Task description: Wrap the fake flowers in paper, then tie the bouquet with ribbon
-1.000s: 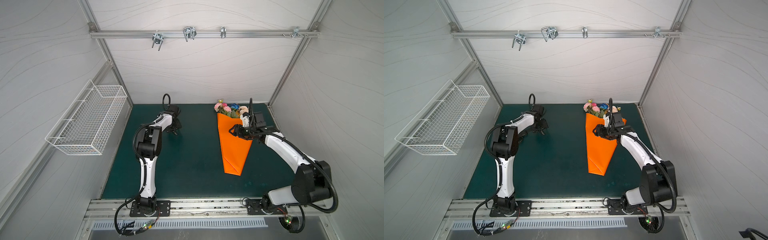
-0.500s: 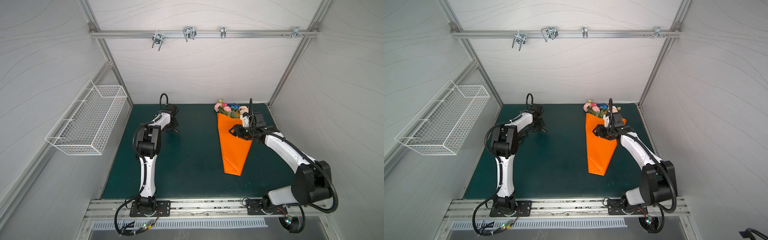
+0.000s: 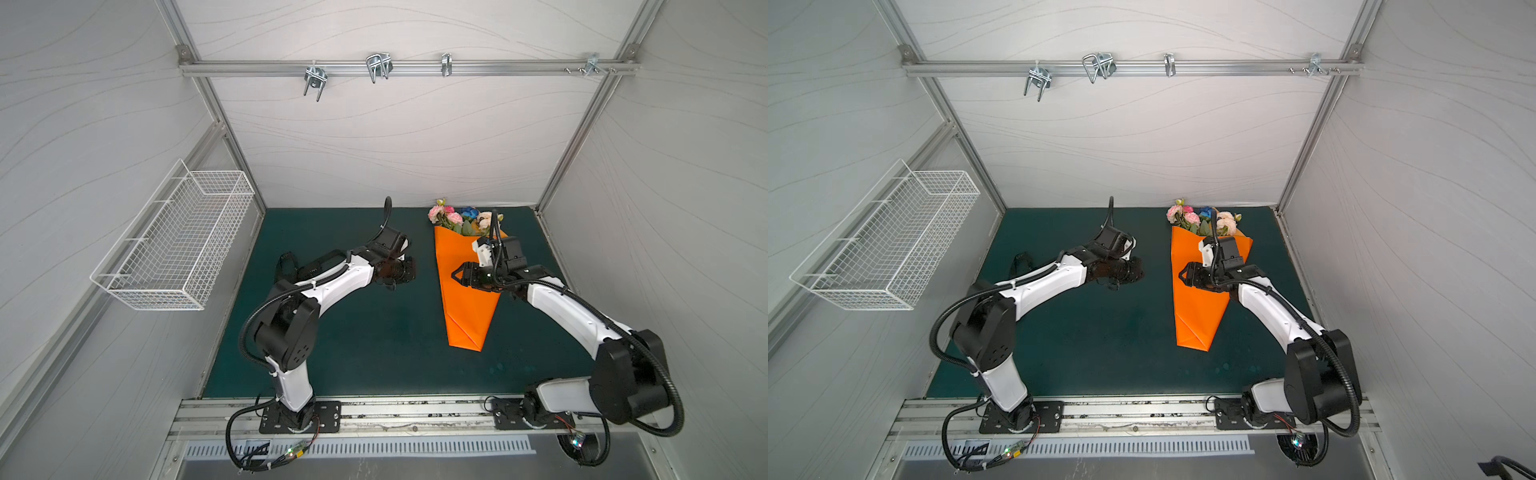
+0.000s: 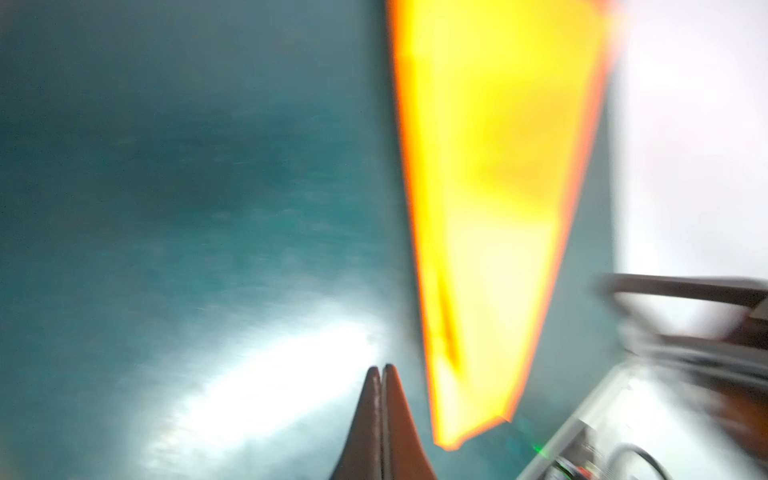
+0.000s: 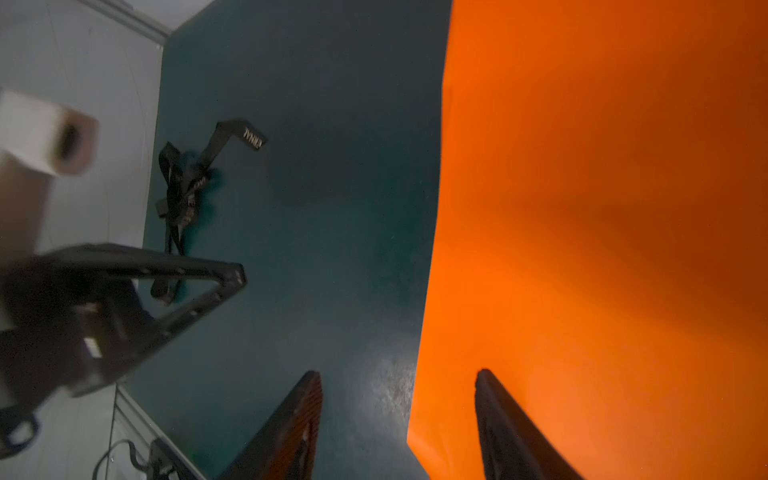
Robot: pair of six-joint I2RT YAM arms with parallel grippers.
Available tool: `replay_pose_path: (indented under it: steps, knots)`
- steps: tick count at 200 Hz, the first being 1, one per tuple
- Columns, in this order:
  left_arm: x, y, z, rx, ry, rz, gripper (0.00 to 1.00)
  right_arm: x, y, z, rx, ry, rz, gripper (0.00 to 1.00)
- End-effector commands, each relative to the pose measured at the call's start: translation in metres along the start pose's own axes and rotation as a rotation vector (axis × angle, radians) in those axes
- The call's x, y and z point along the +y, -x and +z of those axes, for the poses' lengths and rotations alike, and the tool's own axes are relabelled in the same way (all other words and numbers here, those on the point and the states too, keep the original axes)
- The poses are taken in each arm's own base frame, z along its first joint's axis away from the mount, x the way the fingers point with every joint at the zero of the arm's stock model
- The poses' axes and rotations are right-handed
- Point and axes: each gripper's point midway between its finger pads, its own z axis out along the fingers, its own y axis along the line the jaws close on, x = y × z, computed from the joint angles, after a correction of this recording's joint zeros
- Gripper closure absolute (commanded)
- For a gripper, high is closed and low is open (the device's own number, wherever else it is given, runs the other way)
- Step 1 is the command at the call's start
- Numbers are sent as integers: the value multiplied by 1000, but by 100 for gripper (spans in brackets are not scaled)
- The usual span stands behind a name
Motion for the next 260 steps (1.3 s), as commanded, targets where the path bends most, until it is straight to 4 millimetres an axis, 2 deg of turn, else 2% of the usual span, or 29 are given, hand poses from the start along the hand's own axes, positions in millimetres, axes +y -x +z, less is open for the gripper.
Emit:
replay_pose_path:
  steps: [1, 6, 11, 18, 23, 31, 39, 55, 77, 87, 96, 110, 129, 147, 181, 211, 217, 260]
  knots:
    - [18, 19, -16, -78, 12, -56, 100, 24, 2, -1, -49, 71, -77, 39]
    - [26, 23, -20, -87, 39, -60, 98, 26, 0, 1, -46, 72, -89, 38]
    - [35, 29, -25, -95, 63, -58, 83, 27, -1, 2, -41, 65, -99, 38]
    - [52, 38, -32, -106, 117, -52, 57, 30, -2, 4, -37, 52, -122, 38]
    - [66, 45, -38, -116, 171, -42, 45, 32, -4, 7, -29, 42, -140, 38]
    - [90, 57, -47, -138, 268, -7, 35, 34, -3, 8, -31, 20, -169, 37]
    - [111, 70, -53, -151, 360, 63, 31, 37, -4, 10, -33, 0, -196, 37]
    - [145, 90, -55, -96, 495, 286, 30, 38, -3, 12, -38, -20, -217, 36]
    - [195, 97, -44, 113, 695, 666, 29, 32, -1, 10, -47, -60, -215, 35]
    - [212, 99, -40, 199, 729, 788, 28, 30, 1, 8, -49, -75, -219, 34]
    - [228, 107, -41, 235, 755, 827, 27, 28, 1, 6, -46, -88, -220, 33]
    - [247, 119, -48, 254, 734, 796, 27, 27, 1, 3, -50, -100, -222, 33]
    - [258, 119, -51, 268, 642, 796, 27, 25, 2, -1, -65, -114, -212, 31]
    - [274, 118, -49, 289, 651, 838, 27, 22, 4, -1, -72, -127, -208, 31]
    - [301, 118, -40, 347, 620, 801, 29, 18, 9, 1, -55, -152, -208, 31]
    - [314, 112, -27, 414, 564, 801, 30, 14, 13, -1, -66, -181, -190, 32]
    - [313, 122, -28, 393, 566, 801, 31, 13, 13, 0, -66, -185, -188, 32]
    - [317, 126, -13, 438, 451, 769, 38, 5, 20, -3, -74, -237, -170, 32]
